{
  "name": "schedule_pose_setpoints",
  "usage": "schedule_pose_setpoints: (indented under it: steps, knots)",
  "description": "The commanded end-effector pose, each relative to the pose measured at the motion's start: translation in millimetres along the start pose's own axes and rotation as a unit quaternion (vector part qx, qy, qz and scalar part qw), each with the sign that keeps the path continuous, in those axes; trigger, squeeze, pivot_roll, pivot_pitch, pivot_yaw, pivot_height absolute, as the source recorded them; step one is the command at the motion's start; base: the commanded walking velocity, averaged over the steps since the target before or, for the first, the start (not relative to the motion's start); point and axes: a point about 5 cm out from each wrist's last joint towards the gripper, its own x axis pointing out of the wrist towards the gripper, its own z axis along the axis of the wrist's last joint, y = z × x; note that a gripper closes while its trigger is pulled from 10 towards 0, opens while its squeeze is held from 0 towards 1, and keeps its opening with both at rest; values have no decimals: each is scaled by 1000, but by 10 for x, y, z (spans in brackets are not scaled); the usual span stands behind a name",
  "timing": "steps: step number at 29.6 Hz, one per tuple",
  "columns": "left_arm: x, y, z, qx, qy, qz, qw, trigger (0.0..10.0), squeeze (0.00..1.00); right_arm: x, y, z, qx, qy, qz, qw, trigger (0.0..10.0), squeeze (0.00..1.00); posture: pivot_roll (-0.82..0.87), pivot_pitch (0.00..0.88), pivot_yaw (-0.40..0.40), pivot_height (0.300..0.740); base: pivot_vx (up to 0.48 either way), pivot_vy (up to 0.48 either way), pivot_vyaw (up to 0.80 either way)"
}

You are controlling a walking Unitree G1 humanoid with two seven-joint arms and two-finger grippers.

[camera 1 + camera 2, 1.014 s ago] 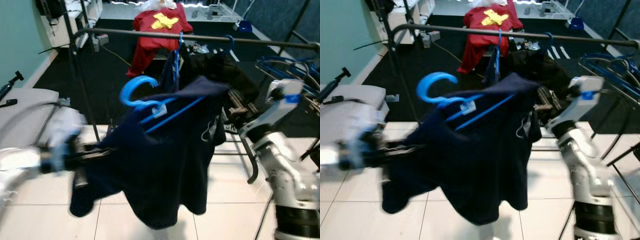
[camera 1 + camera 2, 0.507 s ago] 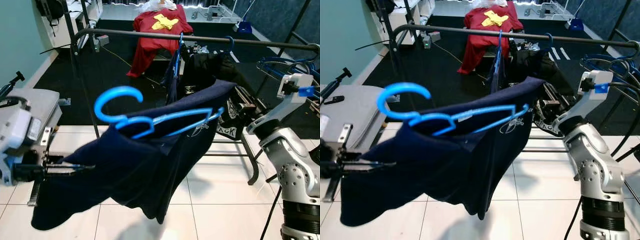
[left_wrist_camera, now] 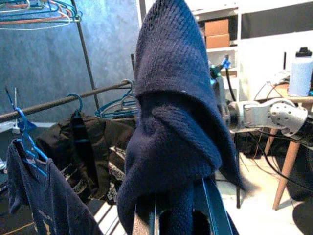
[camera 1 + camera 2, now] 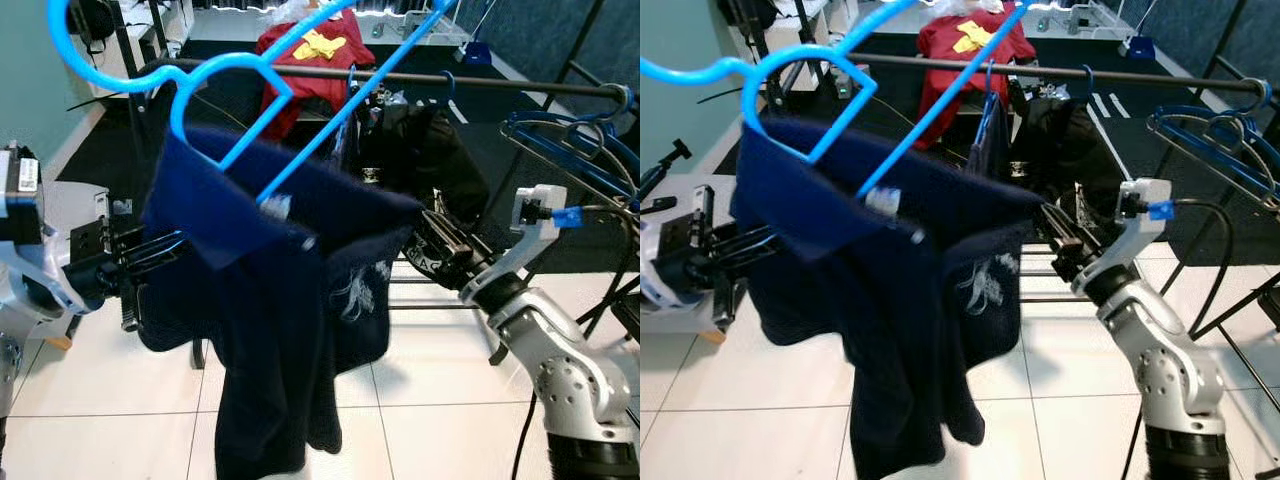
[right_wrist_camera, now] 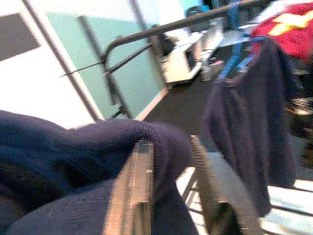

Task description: Hang hanger

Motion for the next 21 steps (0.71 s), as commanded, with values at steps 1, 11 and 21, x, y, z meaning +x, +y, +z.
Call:
schedule_pose_setpoints:
  steps: [1, 11, 21]
  knots:
    - [0, 19, -9, 10, 2, 7, 1000, 10000, 0, -16, 113, -42, -12, 21, 43, 999, 10000, 1000, 36, 78, -40, 740, 0, 0, 0]
    - [-195, 63, -387, 77, 250, -26, 965, 10000, 0, -334, 287, 68, -78, 84, 180, 977, 10000, 1000, 40, 77, -37, 740, 0, 0, 0]
    - [-425, 86, -499, 125, 432, -93, 888, 10000, 0, -645, 325, 719, -65, -42, 242, 967, 10000, 1000, 42, 76, -34, 740, 0, 0, 0]
